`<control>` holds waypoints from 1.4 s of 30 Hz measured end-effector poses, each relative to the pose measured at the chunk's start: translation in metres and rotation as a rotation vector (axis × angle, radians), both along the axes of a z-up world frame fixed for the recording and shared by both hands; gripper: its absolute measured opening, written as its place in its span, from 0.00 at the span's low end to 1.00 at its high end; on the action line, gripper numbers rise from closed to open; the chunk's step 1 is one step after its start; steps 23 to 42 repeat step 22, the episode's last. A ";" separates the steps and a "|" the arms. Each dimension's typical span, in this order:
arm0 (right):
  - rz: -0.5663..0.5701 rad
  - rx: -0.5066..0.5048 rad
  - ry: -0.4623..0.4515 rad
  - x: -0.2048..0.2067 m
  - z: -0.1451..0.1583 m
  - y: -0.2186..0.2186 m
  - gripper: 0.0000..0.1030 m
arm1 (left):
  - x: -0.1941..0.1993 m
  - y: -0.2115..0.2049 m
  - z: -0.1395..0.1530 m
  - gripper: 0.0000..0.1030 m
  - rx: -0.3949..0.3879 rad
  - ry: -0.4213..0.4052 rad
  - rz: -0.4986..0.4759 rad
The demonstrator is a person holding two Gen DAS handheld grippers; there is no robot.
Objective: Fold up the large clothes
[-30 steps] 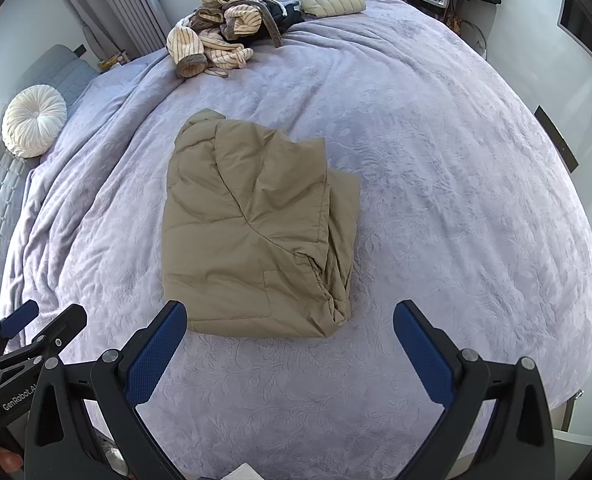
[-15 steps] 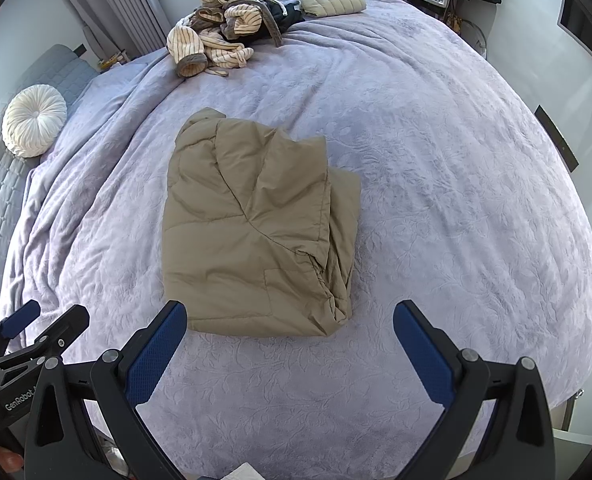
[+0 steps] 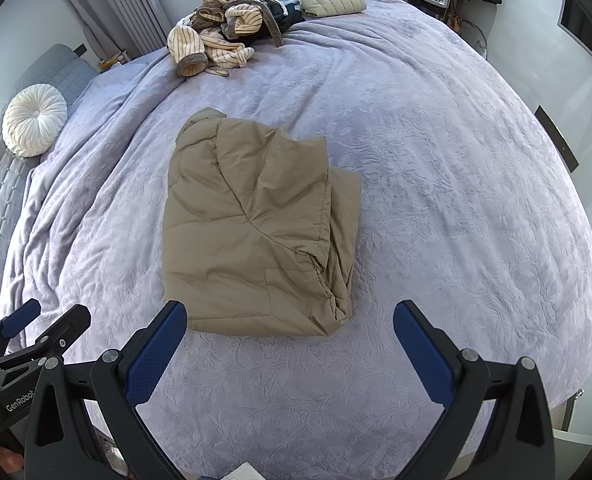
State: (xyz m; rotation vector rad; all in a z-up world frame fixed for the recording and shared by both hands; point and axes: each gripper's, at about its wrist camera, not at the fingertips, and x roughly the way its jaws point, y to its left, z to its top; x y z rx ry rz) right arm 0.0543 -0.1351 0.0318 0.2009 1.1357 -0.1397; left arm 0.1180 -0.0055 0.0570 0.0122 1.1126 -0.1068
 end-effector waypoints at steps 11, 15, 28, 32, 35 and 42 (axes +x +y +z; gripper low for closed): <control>0.000 0.001 0.000 0.000 0.000 0.000 1.00 | 0.004 0.003 -0.002 0.99 0.004 0.000 -0.003; 0.000 0.001 0.001 0.000 0.000 0.000 1.00 | 0.005 0.003 -0.002 0.99 0.001 -0.001 -0.004; 0.000 0.001 0.001 0.000 0.000 0.000 1.00 | 0.007 0.004 -0.001 0.99 -0.004 0.000 -0.015; 0.000 0.001 0.001 0.000 0.000 0.000 1.00 | 0.007 0.004 -0.001 0.99 -0.004 0.000 -0.015; 0.000 0.001 0.001 0.000 0.000 0.000 1.00 | 0.007 0.004 -0.001 0.99 -0.004 0.000 -0.015; 0.000 0.001 0.001 0.000 0.000 0.000 1.00 | 0.007 0.004 -0.001 0.99 -0.004 0.000 -0.015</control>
